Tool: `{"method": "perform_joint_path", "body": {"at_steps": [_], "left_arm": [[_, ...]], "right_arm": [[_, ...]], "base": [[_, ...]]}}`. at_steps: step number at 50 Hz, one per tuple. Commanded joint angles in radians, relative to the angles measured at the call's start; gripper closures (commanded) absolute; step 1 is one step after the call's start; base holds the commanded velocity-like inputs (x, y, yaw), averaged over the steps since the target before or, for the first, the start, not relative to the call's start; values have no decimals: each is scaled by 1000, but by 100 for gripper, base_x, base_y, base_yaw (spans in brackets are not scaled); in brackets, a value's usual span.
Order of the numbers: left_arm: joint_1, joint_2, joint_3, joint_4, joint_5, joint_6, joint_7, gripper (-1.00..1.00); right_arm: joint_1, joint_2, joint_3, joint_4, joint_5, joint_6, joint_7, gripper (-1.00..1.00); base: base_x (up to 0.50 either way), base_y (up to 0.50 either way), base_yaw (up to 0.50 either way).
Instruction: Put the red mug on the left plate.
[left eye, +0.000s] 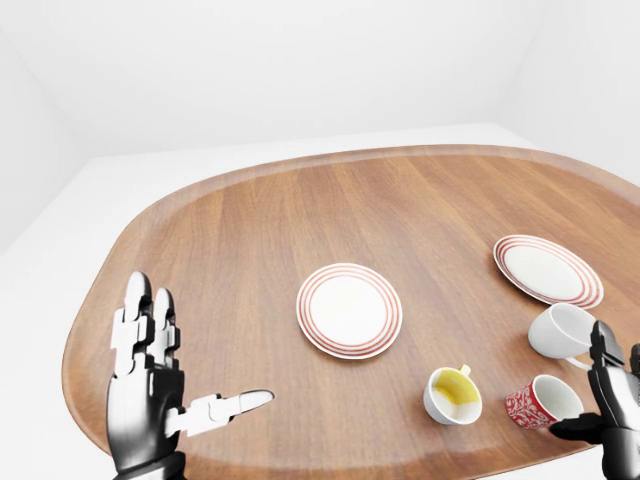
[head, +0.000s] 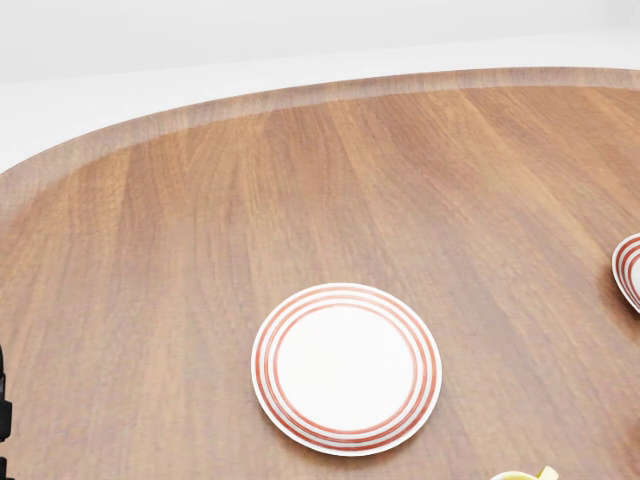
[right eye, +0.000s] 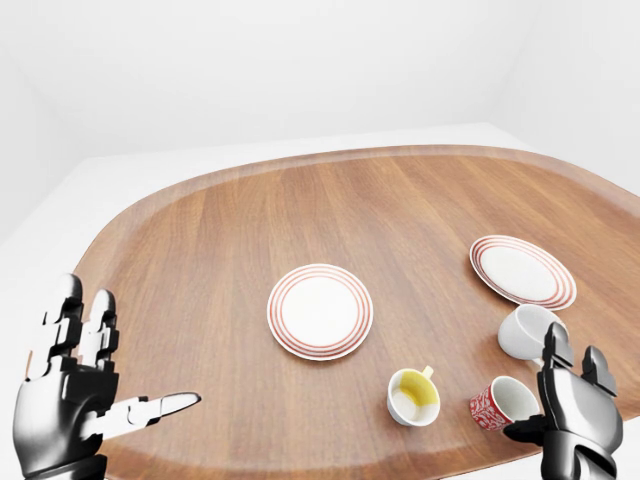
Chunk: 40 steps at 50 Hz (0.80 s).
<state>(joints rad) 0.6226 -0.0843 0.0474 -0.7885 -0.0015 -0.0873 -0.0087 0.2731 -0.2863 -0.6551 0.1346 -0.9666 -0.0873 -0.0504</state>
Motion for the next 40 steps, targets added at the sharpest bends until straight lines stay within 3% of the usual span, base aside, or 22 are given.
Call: {"method": "perform_joint_path", "body": {"at_steps": [1,17,28,29,30,40], "left_arm": [[-1,3,-5,1,5,0,5,-100],[-4,7,-6,7,3,0,10,-100],[5,-7,21,6,-25,0,-10,-100],[0,-9,19,8,-19,0,-11,-100],[-1,-10,14,8,-12,0,-12,-100],[-5,-6,8,8,-3,0,-4,-100]], "right_arm": [[-17,-34,47,97,5,0,-49,-100],[-88,-106,192,324,32,0,-177,-100],[-130,-126,279,383,45,0,-189,-100],[-128,-125,283,380,42,0,-196,-21],[-118,-124,285,369,46,0,-187,100],[-108,-133,286,413,46,0,-195,100]], "base": [[0,0,0],[0,0,0],[0,0,0],[0,0,0],[0,0,0],[0,0,0]]}}
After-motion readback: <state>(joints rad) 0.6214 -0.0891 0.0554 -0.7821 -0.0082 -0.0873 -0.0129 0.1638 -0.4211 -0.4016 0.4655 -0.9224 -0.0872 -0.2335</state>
